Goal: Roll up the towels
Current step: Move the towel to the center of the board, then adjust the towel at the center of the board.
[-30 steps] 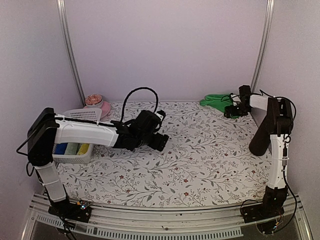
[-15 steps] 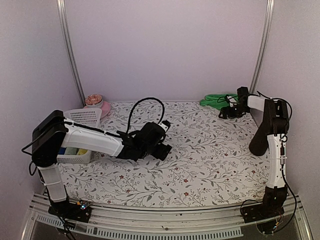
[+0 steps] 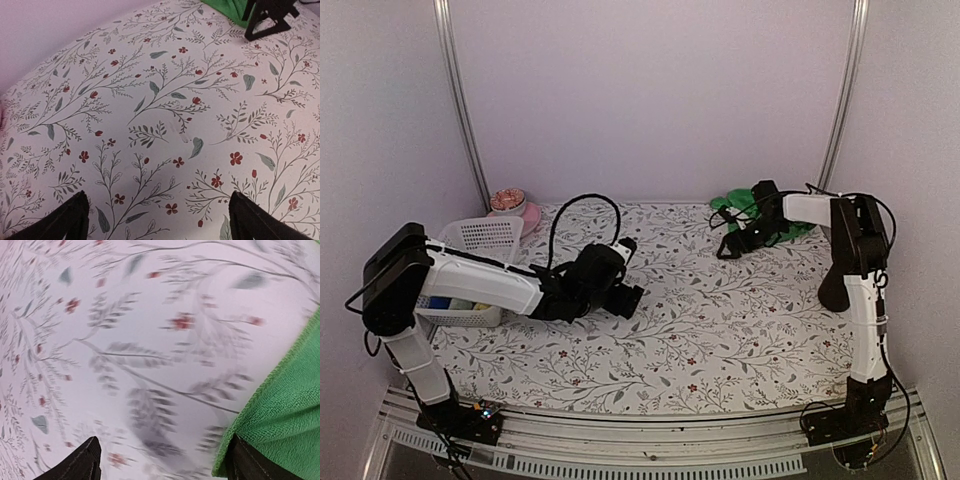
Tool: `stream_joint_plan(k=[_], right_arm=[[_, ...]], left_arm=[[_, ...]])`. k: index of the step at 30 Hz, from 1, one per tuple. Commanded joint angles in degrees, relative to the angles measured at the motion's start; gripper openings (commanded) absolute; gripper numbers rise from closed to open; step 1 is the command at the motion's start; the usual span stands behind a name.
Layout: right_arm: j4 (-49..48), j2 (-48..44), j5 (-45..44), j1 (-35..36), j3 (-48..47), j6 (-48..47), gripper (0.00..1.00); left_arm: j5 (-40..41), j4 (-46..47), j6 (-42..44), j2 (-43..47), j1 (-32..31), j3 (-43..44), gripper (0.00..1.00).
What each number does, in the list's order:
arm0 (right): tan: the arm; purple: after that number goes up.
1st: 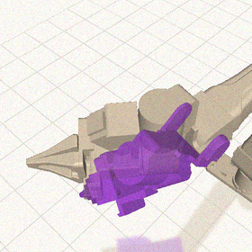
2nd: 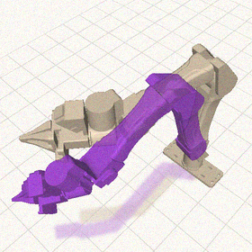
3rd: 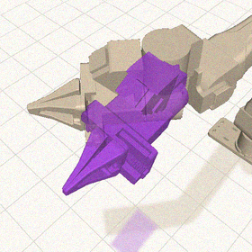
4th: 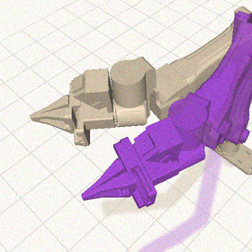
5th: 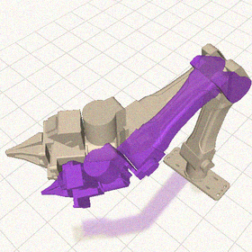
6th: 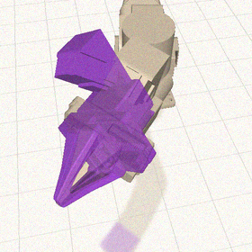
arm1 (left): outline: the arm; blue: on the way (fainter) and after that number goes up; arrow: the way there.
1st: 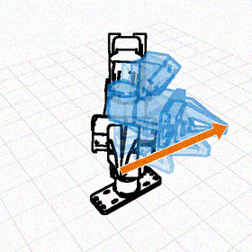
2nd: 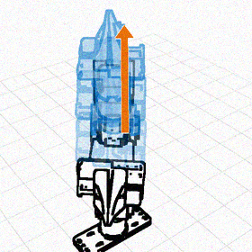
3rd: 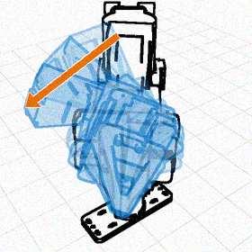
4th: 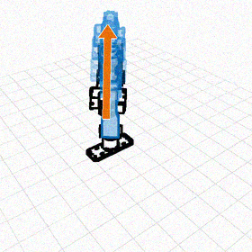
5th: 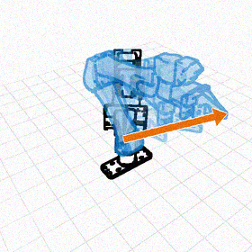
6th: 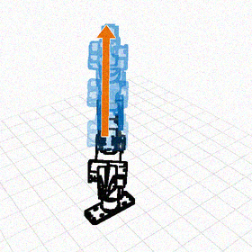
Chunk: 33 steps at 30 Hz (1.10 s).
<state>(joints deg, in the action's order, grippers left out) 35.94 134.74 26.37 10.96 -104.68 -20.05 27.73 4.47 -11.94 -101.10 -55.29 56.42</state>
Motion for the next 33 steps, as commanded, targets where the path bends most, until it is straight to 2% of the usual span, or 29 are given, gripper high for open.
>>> stream_joint_plan(k=[1, 4, 8, 11, 15, 19, 26, 29, 33], right_arm=[[13.57, 1.29, 3.94, 12.98, 4.73, -5.07, 0.85], [16.86, 1.96, 7.35, 19.41, 4.33, -8.28, 0.85], [23.95, 0.93, 16.92, 27.38, 0.74, -15.32, 0.84], [22.25, -4.60, 18.39, 29.78, -0.77, -16.63, 0.87], [15.35, -10.67, 10.61, 26.74, -1.43, -10.74, 0.93], [13.31, -14.79, 10.21, 20.30, -0.88, -7.62, 0.97], [9.87, -21.93, 8.60, 13.45, 5.86, -7.75, 0.99], [9.15, -23.62, 9.06, 11.52, 7.04, -7.46, 0.99], [8.33, -25.22, 10.76, 9.84, 8.70, -7.24, 0.99]], left_arm=[[-1.07, 2.78, -3.04, 3.42, 3.11, -2.42, 0.98], [-1.76, 3.47, -3.95, 4.61, 4.26, -3.73, 0.97], [-1.43, 4.17, -3.75, 4.97, 5.04, -4.57, 0.97], [-1.78, 3.70, -3.79, 4.24, 5.42, -4.36, 0.97], [-2.39, 2.37, -3.26, 2.54, 4.97, -2.78, 0.97], [-1.29, 3.48, 2.49, 0.72, 2.01, -1.64, 0.97], [3.11, 7.51, 19.71, -6.52, -5.91, 1.32, 0.97], [9.84, 9.54, 29.30, -10.84, -8.95, 2.98, 0.97], [8.33, 8.54, 35.20, -14.55, -9.73, 3.81, 0.93]])
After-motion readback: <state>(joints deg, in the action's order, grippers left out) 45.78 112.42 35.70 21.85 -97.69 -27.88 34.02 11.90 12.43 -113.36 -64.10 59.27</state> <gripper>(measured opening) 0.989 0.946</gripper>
